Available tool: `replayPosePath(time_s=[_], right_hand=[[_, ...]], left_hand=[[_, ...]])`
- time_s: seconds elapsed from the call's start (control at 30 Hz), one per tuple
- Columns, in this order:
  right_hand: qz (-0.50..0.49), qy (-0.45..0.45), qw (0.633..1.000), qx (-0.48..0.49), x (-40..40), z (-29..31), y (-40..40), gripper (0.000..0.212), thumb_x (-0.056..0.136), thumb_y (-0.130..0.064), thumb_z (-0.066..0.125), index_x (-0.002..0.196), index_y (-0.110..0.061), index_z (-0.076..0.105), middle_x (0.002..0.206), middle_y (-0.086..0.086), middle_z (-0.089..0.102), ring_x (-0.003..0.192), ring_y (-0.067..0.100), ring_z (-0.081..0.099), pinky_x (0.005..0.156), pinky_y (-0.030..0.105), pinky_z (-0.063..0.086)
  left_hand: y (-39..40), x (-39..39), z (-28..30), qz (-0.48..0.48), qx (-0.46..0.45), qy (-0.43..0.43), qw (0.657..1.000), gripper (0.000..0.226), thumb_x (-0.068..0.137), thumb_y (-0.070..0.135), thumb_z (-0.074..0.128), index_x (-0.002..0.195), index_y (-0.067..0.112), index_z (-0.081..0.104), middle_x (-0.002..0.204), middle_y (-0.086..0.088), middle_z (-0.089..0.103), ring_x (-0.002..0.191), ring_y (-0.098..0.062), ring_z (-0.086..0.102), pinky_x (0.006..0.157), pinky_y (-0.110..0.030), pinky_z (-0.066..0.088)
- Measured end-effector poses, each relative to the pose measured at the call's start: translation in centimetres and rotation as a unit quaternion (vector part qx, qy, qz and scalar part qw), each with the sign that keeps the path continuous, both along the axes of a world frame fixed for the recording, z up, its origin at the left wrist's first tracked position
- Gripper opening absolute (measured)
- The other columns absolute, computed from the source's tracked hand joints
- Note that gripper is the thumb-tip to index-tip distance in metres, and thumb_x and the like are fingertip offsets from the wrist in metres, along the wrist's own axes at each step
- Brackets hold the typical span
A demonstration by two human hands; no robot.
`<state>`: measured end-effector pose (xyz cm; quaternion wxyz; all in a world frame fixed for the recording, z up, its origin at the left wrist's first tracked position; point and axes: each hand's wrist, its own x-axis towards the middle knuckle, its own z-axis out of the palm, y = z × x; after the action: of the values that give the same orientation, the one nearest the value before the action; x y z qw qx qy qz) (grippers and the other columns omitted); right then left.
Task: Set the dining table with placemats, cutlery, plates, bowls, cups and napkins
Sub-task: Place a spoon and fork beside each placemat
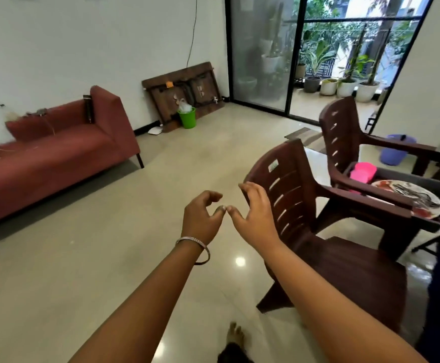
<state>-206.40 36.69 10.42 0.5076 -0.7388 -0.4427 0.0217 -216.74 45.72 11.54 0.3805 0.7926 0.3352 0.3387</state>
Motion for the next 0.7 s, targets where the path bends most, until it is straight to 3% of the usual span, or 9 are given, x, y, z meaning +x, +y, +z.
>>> replayPosePath(time_s=[0.23,0.57,0.7], right_hand=[[-0.041,0.044,0.996,0.065,7.6,2.6,16.8,0.05,0.084,-0.017,0.07,0.13,-0.011,0.05,0.132,0.006,0.045,0.127,0.019,0.042,0.104,0.025,0.032],[-0.089,0.054,0.991,0.082,20.5,4.4,34.9,0.044,0.084,-0.012,0.068,0.126,-0.012,0.054,0.126,0.002,0.049,0.114,0.007,0.043,0.095,0.014,0.03],[-0.126,0.061,0.988,0.07,27.5,2.5,40.4,0.035,0.086,-0.006,0.063,0.12,-0.01,0.057,0.12,0.002,0.051,0.11,0.006,0.045,0.088,-0.003,0.026]], left_hand=[[16.3,7.6,4.1,-0.005,0.02,-0.03,0.999,0.02,0.081,0.016,0.073,0.098,0.021,0.065,0.099,0.014,0.065,0.097,-0.006,0.059,0.077,-0.015,0.043],[37.2,19.1,5.7,0.022,-0.044,-0.07,0.996,0.014,0.082,0.013,0.069,0.089,0.024,0.065,0.092,0.009,0.067,0.093,-0.016,0.065,0.08,-0.032,0.054],[44.1,27.9,4.1,-0.014,-0.069,-0.083,0.994,0.024,0.08,0.008,0.069,0.078,0.031,0.061,0.086,0.007,0.067,0.085,-0.018,0.066,0.078,-0.031,0.054]])
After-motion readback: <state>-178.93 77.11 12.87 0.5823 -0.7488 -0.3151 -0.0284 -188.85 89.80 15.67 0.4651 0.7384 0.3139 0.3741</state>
